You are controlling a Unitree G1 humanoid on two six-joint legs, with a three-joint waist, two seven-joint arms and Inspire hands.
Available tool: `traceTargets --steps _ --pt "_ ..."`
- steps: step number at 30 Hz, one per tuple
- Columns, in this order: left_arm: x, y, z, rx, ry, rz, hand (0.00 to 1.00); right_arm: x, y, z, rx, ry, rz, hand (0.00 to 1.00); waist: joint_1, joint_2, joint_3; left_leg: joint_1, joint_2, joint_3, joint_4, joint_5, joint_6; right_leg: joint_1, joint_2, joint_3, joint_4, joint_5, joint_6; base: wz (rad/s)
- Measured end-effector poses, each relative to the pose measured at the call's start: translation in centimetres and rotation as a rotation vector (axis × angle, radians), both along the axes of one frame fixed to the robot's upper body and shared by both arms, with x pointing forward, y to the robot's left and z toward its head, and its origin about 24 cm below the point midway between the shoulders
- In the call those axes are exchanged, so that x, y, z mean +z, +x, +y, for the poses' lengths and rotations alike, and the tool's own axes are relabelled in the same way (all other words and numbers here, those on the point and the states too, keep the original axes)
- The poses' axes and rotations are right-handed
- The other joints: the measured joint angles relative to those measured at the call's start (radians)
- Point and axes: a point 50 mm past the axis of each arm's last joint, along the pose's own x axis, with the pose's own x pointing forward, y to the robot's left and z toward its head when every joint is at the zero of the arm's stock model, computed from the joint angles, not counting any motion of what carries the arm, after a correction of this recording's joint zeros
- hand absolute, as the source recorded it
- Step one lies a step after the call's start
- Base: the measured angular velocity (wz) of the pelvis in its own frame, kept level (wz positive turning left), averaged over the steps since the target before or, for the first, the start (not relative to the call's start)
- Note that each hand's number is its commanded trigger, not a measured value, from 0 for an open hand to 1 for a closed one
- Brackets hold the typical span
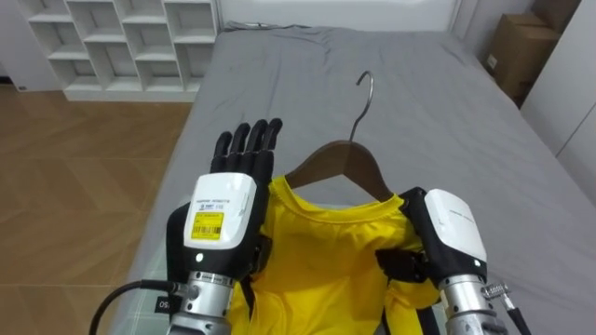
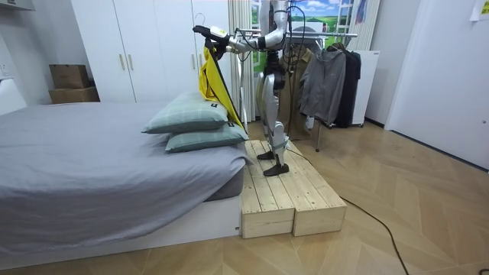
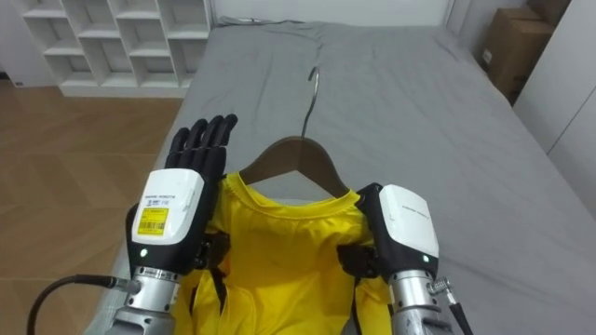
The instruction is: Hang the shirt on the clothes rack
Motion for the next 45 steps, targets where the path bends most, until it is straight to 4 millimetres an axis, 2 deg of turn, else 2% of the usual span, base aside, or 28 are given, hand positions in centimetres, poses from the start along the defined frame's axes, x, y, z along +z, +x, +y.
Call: traceTargets --steps 21,28,35,45 --pt "-0.4 -0.2 0.5 0.008 -0.005 0.036 0.0 0.0 0.0 -0.2 -0.009 0.021 0.0 1.0 -0.001 0.0 -0.0005 0.0 0.0 -0.004 0.001 0.0 0.0 0.002 -0.003 -0.01 0.0 0.0 0.0 0.0" --pt "-0.2 -0.1 0.9 0.002 -0.025 0.031 0.0 0.5 0.2 -1.4 -0.054 0.037 -0.021 1.0 0.0 -0.003 -0.0012 -0.001 -0.001 -0.005 0.001 0.0 0.0 0.003 -0.004 -0.01 0.001 0.0 0.0 0.0" --pt "0.0 0.0 1.8 0.024 -0.034 0.026 0.0 1.6 0.9 -2.8 -0.114 0.046 -0.078 1.0 -0.001 -0.004 -0.0012 -0.006 -0.001 -0.005 0.001 0.0 0.0 -0.002 -0.003 -0.01 0.0 0.0 0.0 0.0" --pt "0.0 0.1 3.9 0.11 -0.036 0.021 0.0 1.8 1.0 -3.1 -0.137 0.048 -0.099 1.0 0.003 0.001 -0.0036 -0.007 0.0 -0.003 0.001 0.0 0.0 -0.002 -0.002 -0.012 -0.003 0.0 0.0 0.0"
